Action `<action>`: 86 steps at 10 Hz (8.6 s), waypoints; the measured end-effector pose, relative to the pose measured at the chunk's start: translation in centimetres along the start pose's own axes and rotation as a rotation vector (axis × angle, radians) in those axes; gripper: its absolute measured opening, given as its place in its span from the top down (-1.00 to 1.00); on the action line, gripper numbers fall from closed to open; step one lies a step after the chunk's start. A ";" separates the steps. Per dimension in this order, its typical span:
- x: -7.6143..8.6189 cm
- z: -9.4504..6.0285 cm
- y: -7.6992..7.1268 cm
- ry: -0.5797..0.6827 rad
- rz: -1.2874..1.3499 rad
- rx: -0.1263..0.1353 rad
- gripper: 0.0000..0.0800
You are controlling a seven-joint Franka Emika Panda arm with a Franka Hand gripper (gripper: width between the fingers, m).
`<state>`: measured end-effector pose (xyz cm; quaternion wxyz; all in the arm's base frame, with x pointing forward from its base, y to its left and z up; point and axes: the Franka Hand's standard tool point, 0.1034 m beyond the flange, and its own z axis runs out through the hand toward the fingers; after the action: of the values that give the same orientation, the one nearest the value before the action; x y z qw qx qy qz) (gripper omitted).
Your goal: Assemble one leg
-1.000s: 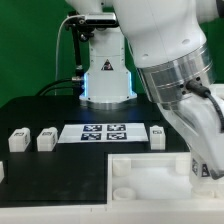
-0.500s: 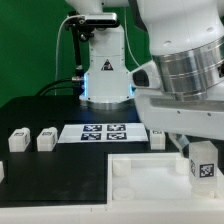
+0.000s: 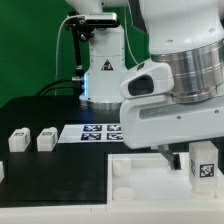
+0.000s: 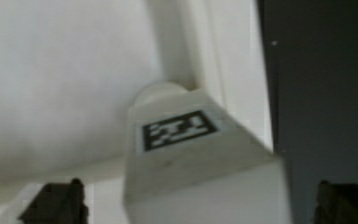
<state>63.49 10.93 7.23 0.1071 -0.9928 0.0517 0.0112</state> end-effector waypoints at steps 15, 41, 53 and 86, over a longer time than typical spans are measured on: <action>-0.4 0.2 0.9 -0.028 1.304 0.106 0.24; -1.0 0.5 -0.9 -0.013 1.378 0.082 0.09; -1.1 0.2 -1.5 0.043 -0.126 -0.128 -0.62; -0.5 0.4 -0.1 0.086 0.602 -0.041 0.25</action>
Offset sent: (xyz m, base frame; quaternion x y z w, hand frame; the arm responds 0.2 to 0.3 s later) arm 0.0000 0.0000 0.0000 0.0000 0.0000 0.0000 1.0000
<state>63.02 11.20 6.85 0.0766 -0.9344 0.3478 0.0013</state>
